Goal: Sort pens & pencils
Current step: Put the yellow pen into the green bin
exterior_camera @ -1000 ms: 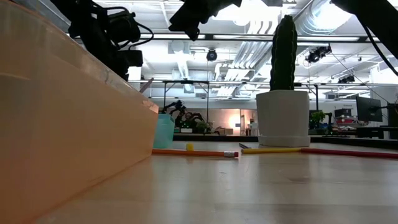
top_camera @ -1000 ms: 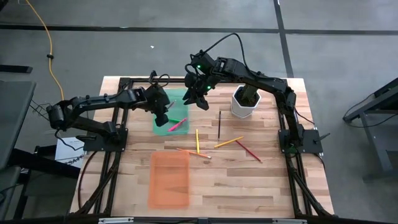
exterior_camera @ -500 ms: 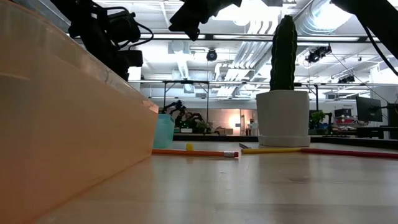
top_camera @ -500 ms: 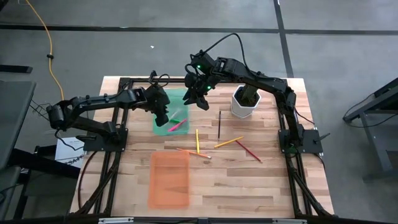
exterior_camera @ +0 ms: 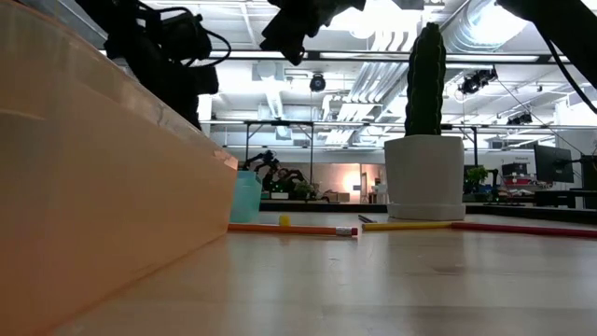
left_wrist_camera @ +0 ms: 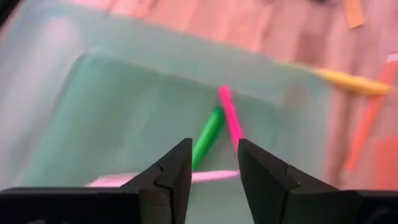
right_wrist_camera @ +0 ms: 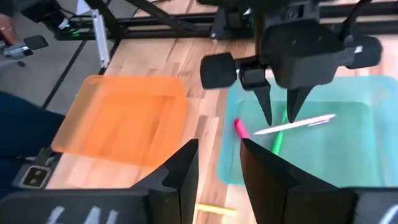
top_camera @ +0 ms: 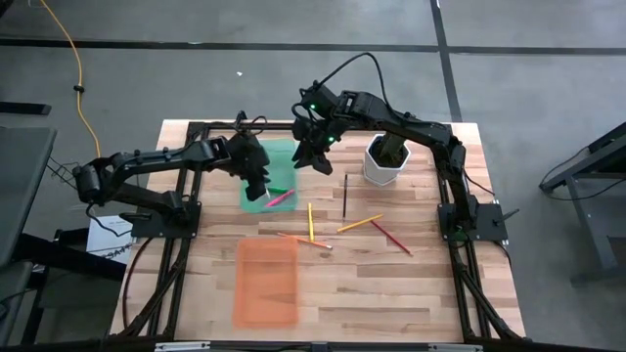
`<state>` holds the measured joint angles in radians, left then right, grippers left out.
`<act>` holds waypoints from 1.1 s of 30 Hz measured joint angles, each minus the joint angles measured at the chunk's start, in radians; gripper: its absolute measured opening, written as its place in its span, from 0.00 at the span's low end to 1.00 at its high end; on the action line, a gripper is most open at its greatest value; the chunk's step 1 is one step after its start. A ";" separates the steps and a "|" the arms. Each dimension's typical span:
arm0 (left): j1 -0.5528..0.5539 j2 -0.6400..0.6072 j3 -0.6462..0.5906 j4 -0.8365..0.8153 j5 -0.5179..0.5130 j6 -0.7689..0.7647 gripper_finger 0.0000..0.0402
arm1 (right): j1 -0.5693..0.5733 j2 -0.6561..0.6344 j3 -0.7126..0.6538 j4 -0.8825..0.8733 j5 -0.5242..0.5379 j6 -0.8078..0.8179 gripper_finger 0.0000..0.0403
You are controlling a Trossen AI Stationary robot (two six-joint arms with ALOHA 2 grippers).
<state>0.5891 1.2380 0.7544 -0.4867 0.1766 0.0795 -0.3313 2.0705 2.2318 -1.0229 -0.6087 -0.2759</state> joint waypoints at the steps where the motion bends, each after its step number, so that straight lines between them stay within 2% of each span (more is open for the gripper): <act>1: 0.000 -0.003 0.000 0.010 0.032 0.000 0.30 | 0.000 0.000 0.000 -0.012 -0.013 -0.008 0.27; 4: 0.000 -0.017 0.000 0.039 0.113 0.001 0.30 | 0.000 0.000 0.000 -0.040 -0.050 -0.030 0.27; 17: 0.000 -0.143 0.000 0.083 0.394 -0.006 0.30 | 0.048 0.000 0.000 -0.121 -0.054 -0.047 0.27; 27: -0.087 -0.228 0.000 0.105 0.399 -0.007 0.30 | 0.091 0.000 0.000 -0.134 -0.054 0.015 0.27; 33: -0.187 -0.249 0.000 0.106 0.330 -0.024 0.30 | 0.124 0.000 0.000 -0.113 -0.048 0.084 0.27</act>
<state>0.4023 0.9890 0.7544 -0.3811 0.5070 0.0555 -0.2077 2.0705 2.2314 -1.1355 -0.6567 -0.1921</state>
